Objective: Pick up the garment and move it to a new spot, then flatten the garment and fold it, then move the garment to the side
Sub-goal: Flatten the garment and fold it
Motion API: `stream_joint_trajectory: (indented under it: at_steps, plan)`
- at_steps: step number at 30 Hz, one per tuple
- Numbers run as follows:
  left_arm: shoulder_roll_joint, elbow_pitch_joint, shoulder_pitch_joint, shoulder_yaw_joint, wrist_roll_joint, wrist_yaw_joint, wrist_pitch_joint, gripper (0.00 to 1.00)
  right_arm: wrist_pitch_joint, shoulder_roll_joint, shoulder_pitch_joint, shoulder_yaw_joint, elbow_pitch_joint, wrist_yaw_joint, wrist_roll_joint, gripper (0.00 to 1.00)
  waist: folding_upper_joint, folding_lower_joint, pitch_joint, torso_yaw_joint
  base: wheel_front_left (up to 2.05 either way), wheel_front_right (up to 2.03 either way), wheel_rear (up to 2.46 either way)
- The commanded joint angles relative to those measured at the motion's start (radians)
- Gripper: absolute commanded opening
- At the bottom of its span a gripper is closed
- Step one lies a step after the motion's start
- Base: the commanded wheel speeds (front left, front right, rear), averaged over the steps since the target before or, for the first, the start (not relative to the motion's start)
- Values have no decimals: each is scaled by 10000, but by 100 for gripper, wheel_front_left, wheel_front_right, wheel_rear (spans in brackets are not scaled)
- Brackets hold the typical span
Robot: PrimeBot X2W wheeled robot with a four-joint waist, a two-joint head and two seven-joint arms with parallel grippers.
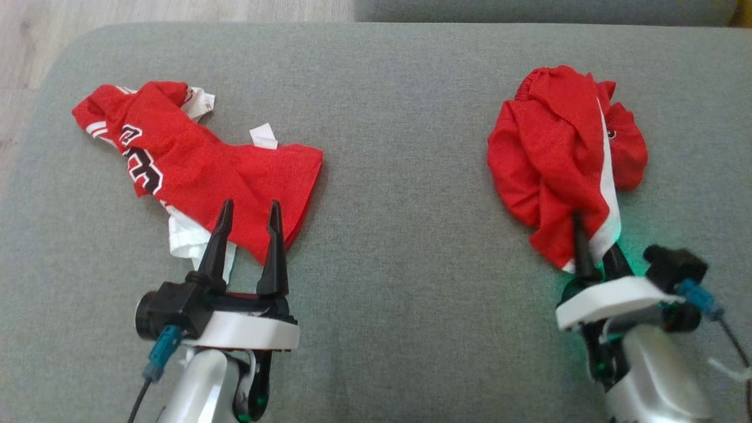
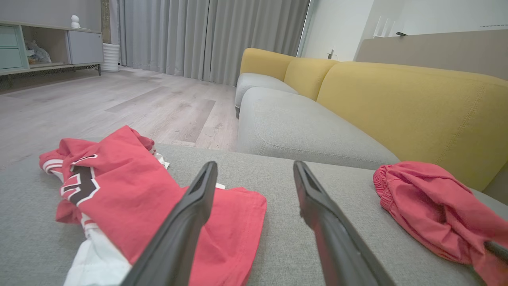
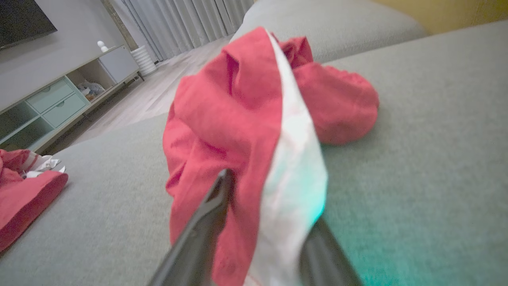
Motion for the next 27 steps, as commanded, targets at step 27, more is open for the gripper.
stream_joint_trajectory:
  at_steps: [27]
  plan:
    - [9, -353, 461, -43, -745, 494, -51, 100, 771, -2772, -2745, 2946, -2618, -7, -2897, 0, 0, -1, -1645, 402, 0, 0, 0]
